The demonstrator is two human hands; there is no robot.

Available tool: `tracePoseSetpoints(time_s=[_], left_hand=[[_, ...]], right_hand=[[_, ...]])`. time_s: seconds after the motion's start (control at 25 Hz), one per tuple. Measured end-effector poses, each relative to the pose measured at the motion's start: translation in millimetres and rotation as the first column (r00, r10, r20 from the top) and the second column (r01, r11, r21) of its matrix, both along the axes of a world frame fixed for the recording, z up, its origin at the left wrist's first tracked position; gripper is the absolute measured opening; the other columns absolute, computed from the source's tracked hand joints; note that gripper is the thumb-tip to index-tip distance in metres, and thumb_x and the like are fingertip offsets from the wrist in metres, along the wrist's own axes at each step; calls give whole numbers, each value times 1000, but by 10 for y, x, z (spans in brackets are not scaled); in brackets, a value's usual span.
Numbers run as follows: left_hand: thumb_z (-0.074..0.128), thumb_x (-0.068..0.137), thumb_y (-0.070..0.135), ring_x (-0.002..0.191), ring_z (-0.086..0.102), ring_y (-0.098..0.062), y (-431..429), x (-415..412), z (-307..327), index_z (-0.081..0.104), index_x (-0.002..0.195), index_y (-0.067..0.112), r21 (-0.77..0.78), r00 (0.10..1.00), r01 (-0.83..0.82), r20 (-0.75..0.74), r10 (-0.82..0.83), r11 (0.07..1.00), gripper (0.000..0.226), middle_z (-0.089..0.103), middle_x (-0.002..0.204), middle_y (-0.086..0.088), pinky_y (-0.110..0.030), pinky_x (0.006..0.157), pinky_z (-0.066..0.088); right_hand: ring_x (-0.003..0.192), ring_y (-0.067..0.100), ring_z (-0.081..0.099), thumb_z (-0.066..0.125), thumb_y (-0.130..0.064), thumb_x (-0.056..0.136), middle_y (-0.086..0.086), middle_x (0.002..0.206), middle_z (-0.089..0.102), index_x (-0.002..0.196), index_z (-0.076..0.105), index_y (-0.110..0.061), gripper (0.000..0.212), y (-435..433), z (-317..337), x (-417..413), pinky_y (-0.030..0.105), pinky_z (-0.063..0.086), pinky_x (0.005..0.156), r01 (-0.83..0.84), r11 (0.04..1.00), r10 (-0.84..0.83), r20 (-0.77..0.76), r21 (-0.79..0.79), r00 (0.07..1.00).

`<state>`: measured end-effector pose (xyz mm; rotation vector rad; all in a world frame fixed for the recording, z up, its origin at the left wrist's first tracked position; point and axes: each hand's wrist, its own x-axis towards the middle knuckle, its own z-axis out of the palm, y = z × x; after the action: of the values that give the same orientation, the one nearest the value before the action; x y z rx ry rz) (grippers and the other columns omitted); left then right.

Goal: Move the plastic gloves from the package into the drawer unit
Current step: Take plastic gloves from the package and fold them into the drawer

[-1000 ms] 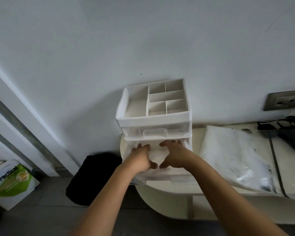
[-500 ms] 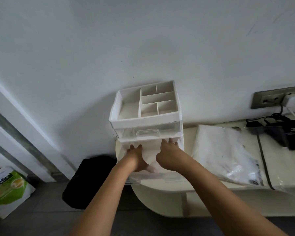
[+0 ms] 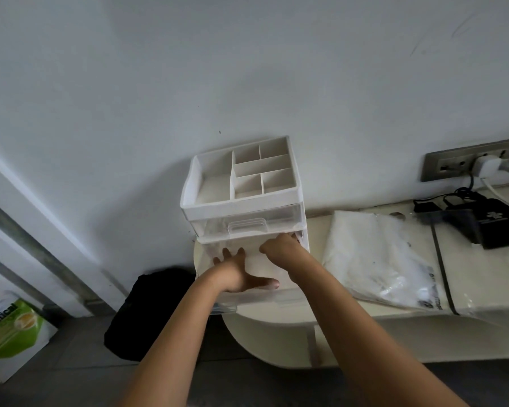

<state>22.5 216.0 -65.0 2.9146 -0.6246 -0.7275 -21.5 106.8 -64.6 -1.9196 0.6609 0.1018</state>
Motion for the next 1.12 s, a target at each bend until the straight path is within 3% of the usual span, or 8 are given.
tracePoseSetpoints(time_s=[0.24, 0.36, 0.44, 0.6, 0.68, 0.8, 1.0, 1.12], left_hand=[[59, 76, 69, 141, -16, -46, -120, -36, -59, -26, 147, 18, 173, 998, -56, -19, 60, 983, 122, -29, 153, -19, -58, 115, 4], [63, 73, 68, 144, -11, -43, -117, -79, -13, -17, 150, 15, 125, 998, -70, 13, 69, 990, 123, -23, 155, -19, -54, 116, 7], [68, 75, 59, 145, 13, -36, -99, -126, 80, 8, 152, 14, -40, 997, -74, 28, 75, 996, 108, 5, 159, -16, -43, 115, 21], [66, 87, 34, 106, 58, -22, -111, -336, 333, 64, 114, 6, -347, 968, 5, 238, 83, 938, 39, 63, 120, -9, -26, 87, 42], [63, 89, 31, 84, 62, -24, -223, -494, 399, 68, 85, 1, -459, 916, 90, 386, 108, 884, 31, 70, 92, -11, -32, 77, 47], [62, 89, 35, 82, 64, -19, -521, -735, 393, 63, 72, 7, -568, 886, 243, 460, 58, 786, 33, 70, 84, -6, -32, 76, 49], [63, 89, 29, 102, 60, -14, -1120, -1043, 184, 67, 89, 10, -641, 902, 402, 401, -160, 654, 20, 68, 105, -2, -24, 92, 43], [59, 92, 31, 118, 53, -13, -1481, -1121, -117, 63, 114, 13, -602, 908, 415, 315, -275, 682, 29, 61, 125, -1, -18, 98, 34]], right_hand=[[114, 25, 53, 52, -25, 95, 9, 123, 56, 121, 56, -3, 34, -114, 367, -308, 32, 44, 96, -289, 954, 288, -23, -79, 957], [104, 19, 62, 53, -34, 94, 5, 112, 66, 114, 65, -6, 36, -325, 627, -597, 27, 49, 91, -463, 867, 468, -16, -184, 884], [90, 14, 67, 54, -33, 94, 3, 97, 72, 101, 70, -8, 31, -614, 745, -800, 21, 53, 81, -483, 852, 491, -14, -204, 871], [60, 9, 62, 56, -32, 93, 2, 75, 71, 82, 69, -11, 27, -1389, 721, -1163, 17, 48, 61, -368, 852, 332, -158, -372, 930], [57, 9, 60, 57, -31, 93, 2, 75, 70, 84, 68, -10, 25, -1751, 568, -1301, 17, 45, 58, -308, 852, 225, -234, -424, 946], [64, 15, 62, 59, -30, 92, 8, 84, 68, 99, 65, -1, 31, -2183, 279, -1434, 20, 44, 55, -155, 905, 38, -289, -397, 957], [76, 21, 64, 63, -43, 86, 10, 90, 63, 120, 50, 4, 59, -2530, -222, -1523, 25, 49, 57, -29, 956, -95, -401, -292, 911], [85, 21, 63, 56, -21, 93, 8, 97, 64, 113, 57, -2, 27, -2567, -318, -1558, 25, 50, 65, -45, 983, -23, -360, -177, 933]])
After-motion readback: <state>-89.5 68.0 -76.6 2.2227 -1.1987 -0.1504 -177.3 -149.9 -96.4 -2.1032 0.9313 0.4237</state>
